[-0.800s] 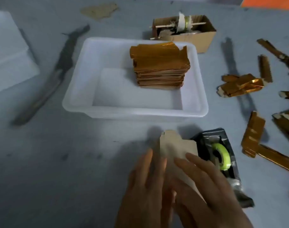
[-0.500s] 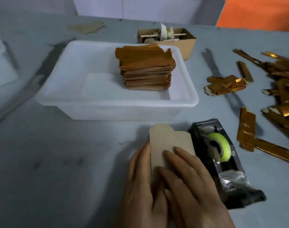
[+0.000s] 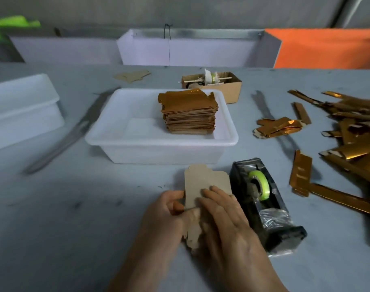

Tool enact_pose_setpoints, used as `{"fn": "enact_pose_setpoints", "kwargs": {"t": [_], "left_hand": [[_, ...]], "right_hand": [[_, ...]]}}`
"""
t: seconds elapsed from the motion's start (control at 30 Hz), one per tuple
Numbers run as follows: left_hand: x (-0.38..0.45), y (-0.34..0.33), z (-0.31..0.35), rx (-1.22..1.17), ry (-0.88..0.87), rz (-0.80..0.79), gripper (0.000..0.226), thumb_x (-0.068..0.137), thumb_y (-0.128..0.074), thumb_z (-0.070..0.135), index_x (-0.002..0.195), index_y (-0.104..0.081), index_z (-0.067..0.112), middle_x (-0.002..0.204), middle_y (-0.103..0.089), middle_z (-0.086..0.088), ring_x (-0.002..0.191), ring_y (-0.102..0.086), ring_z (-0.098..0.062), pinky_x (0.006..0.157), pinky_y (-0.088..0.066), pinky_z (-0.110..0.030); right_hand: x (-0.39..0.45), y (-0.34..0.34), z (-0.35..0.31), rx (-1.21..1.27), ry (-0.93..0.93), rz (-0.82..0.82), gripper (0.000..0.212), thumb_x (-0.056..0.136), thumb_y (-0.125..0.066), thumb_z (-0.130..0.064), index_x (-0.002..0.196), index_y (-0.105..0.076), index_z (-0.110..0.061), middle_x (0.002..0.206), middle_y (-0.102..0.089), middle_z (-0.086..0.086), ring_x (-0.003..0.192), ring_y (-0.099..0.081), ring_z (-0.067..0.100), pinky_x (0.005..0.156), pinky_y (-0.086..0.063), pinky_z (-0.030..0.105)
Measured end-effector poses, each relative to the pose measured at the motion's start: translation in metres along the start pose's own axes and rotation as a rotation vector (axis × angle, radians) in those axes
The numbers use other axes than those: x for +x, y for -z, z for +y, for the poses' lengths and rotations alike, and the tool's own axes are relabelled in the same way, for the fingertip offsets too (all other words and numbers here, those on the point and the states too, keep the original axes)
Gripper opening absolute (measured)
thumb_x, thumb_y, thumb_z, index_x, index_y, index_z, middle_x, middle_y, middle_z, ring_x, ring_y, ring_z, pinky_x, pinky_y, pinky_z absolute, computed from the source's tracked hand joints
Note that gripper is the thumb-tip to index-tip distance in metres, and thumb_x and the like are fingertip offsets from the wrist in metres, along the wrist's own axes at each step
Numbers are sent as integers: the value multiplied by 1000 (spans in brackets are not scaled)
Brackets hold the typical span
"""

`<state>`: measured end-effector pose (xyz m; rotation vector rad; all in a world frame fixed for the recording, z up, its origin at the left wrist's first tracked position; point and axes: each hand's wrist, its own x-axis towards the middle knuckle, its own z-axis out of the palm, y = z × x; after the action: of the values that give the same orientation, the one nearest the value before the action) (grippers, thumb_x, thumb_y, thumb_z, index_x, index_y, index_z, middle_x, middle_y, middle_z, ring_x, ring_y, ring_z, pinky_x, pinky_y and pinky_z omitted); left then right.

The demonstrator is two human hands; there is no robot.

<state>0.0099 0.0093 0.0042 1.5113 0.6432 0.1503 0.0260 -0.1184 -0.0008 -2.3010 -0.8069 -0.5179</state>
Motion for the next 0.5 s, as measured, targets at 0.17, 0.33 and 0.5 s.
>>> {"fn": "enact_pose_setpoints", "kwargs": {"t": [0.17, 0.33, 0.5], "left_hand": [[5, 2, -4, 49, 23, 63, 22, 71, -80, 1, 82, -62, 8, 69, -67, -8, 59, -60, -19, 53, -46, -25], [6, 10, 2, 73, 32, 4, 15, 75, -78, 7, 67, -65, 8, 58, -67, -6, 53, -57, -15, 60, -44, -29], [11, 13, 3, 153, 16, -18, 24, 76, -79, 19, 59, -63, 12, 46, -55, 2, 43, -45, -9, 56, -35, -26]], "right_hand": [[-2, 1, -3, 122, -88, -5, 38, 71, -74, 1, 108, -68, -6, 125, -60, 5, 123, -52, 23, 99, -38, 42], [1, 5, -1, 151, -99, -27, 46, 63, -82, -2, 107, -68, -5, 124, -60, 5, 121, -52, 24, 92, -48, 43], [2, 7, -2, 122, -190, -119, 52, 73, -78, -21, 122, -59, -19, 149, -28, -2, 135, -33, 15, 108, -18, 13]]}}
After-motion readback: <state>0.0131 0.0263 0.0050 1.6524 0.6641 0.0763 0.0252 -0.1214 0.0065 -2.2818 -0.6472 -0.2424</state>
